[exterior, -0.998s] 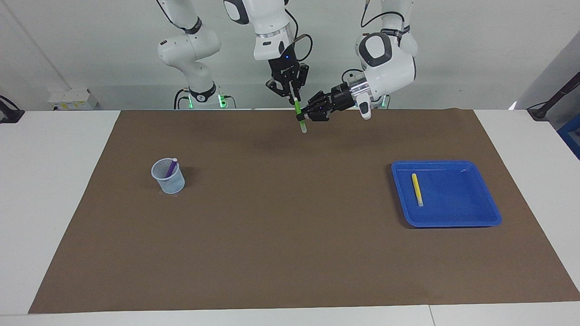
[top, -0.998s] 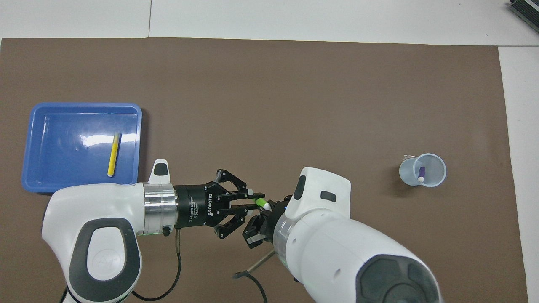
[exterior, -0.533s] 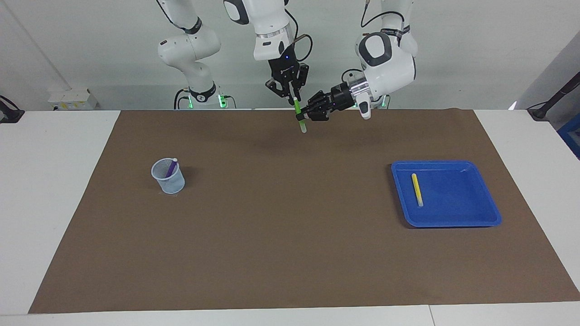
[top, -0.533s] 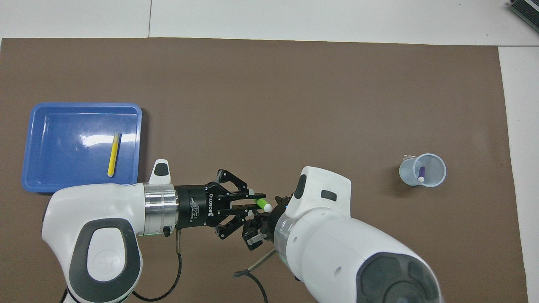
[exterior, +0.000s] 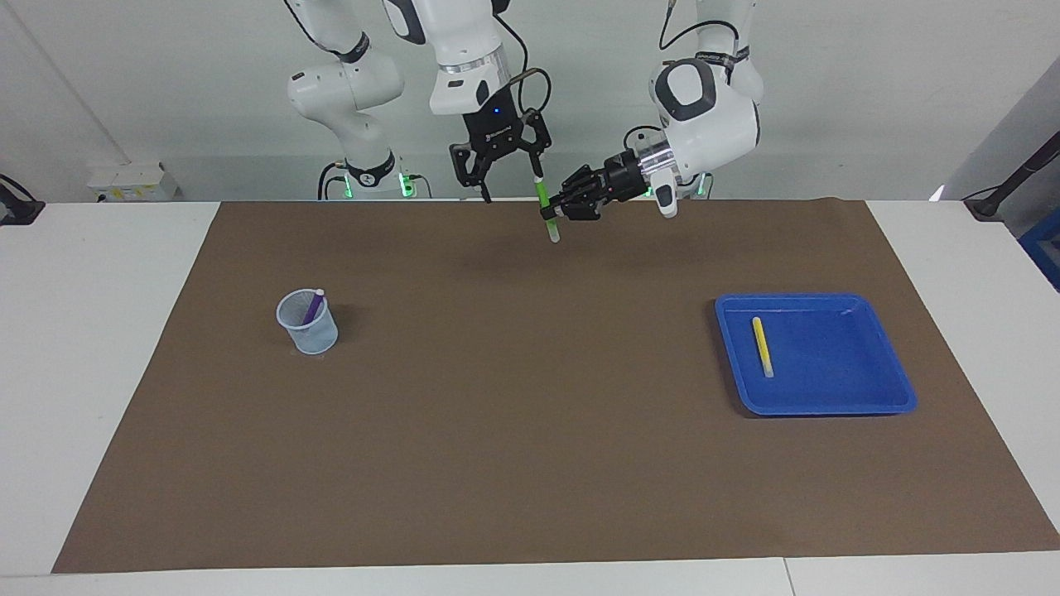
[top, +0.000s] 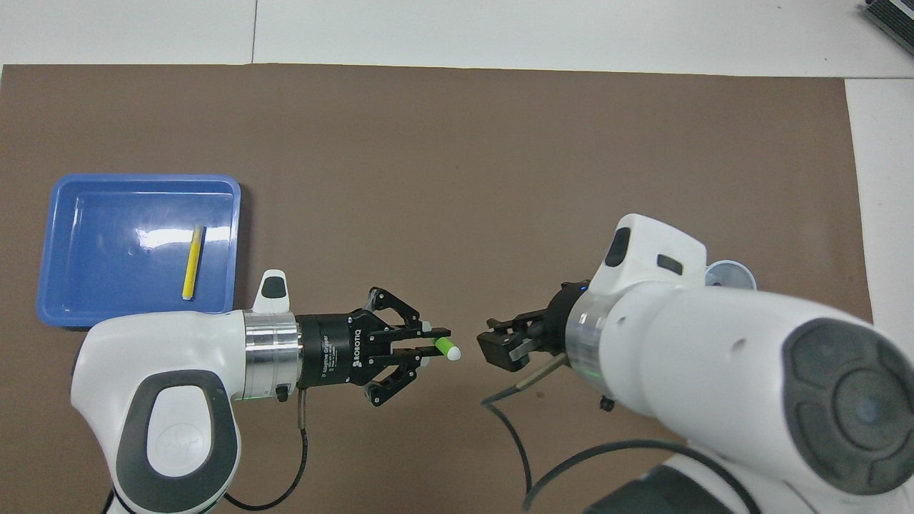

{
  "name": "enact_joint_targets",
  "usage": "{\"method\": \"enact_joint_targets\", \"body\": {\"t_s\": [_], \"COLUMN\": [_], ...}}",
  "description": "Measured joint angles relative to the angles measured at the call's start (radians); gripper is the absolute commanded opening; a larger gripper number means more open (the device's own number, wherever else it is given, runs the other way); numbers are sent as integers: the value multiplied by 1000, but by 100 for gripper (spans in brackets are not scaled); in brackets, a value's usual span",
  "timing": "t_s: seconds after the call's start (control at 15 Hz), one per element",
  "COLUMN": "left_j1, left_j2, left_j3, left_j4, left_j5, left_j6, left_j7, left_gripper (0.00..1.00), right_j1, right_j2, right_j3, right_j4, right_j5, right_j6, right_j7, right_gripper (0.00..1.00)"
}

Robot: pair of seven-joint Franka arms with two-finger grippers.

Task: Right arm passes pens to left for tray arrangement
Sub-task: 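Carry the green pen to the tray while the right gripper returns to the cup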

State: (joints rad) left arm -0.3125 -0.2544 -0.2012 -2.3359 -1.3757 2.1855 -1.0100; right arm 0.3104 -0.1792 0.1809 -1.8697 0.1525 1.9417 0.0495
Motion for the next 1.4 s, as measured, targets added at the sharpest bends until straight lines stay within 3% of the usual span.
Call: {"method": "enact_joint_targets", "body": {"t_s": [0.27, 0.4, 0.53, 0.8, 0.93, 1.2, 1.4], "left_j1": [1, 3, 4, 6, 6, 5, 24], "left_j2": [0, 1, 6, 34, 44, 48, 47], "left_j3": [2, 3, 7, 9, 9, 6, 20], "left_j4": [2, 9, 27, 82, 98, 108, 112], "left_j5": [89, 180, 311, 618, 760, 1111, 1267], "left_j6": [-1, 0, 0, -25, -67, -154, -241], "left_j7": [58, 65, 69, 79, 111, 170, 370], "left_gripper": [0, 0, 0, 0, 0, 0, 0], "right_j1": [-159, -236, -284, -348, -374, -429, -446], "right_j2": [2, 5, 5, 5, 6, 52, 142], "right_j3": [-8, -9, -10, -9, -9, -9, -9], "right_j4": [-6, -28, -56, -88, -120, -186, -193], "right_j5": [-19, -20, -20, -20, -20, -20, -20], "right_j6": [-32, -36, -39, -106, -116, -86, -45], "right_j7": [-173, -290, -320, -71, 99, 398, 516], "right_gripper": [100, 83, 81, 62, 58, 57, 57]}}
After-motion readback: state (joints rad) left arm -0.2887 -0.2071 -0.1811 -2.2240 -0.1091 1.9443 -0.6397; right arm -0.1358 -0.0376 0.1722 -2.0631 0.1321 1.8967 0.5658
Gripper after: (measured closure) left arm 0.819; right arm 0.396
